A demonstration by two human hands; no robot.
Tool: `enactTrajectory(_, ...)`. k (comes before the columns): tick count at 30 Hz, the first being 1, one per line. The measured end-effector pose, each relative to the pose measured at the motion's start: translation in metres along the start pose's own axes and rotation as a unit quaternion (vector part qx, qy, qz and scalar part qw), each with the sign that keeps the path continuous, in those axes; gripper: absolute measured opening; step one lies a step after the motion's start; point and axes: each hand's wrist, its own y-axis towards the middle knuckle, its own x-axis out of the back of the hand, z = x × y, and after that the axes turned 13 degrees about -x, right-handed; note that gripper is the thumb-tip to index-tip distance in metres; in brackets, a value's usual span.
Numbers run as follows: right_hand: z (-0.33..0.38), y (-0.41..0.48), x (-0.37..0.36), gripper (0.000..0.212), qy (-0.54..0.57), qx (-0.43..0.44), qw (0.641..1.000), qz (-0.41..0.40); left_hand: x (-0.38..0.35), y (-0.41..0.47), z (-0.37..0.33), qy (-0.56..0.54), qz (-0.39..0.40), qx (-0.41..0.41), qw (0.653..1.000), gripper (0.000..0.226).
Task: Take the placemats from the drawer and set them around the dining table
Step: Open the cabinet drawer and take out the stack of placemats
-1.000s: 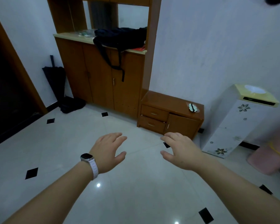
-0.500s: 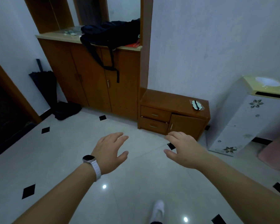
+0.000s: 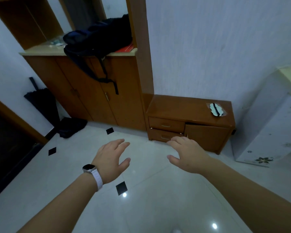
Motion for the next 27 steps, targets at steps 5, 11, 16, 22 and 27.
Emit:
enactTrajectory(5,-0.014,0.038,0.008,0.059,0.01,0.0,1.0,-0.003,-0.005,0.041,0.016,-0.011,0.005,-0.002,1.0,0.062)
enactTrajectory(11,-0.023,0.084,0.009,0.058,0.01,-0.016,1.0,-0.005,-0.022,0.088,0.045,-0.027,0.017,-0.018,0.999,0.063)
enactTrajectory(16,-0.025,0.123,0.001,0.059,-0.003,-0.041,0.999,0.016,-0.053,0.132,0.081,-0.069,0.033,-0.04,0.996,0.063)
enactTrajectory(22,-0.02,0.197,0.001,0.059,-0.011,-0.105,0.994,0.019,-0.076,0.211,0.15,-0.096,0.04,-0.097,0.99,0.06)
enactTrajectory(27,-0.002,0.273,0.002,0.061,-0.025,-0.134,0.99,0.03,-0.09,0.28,0.229,-0.12,0.042,-0.12,0.985,0.06)
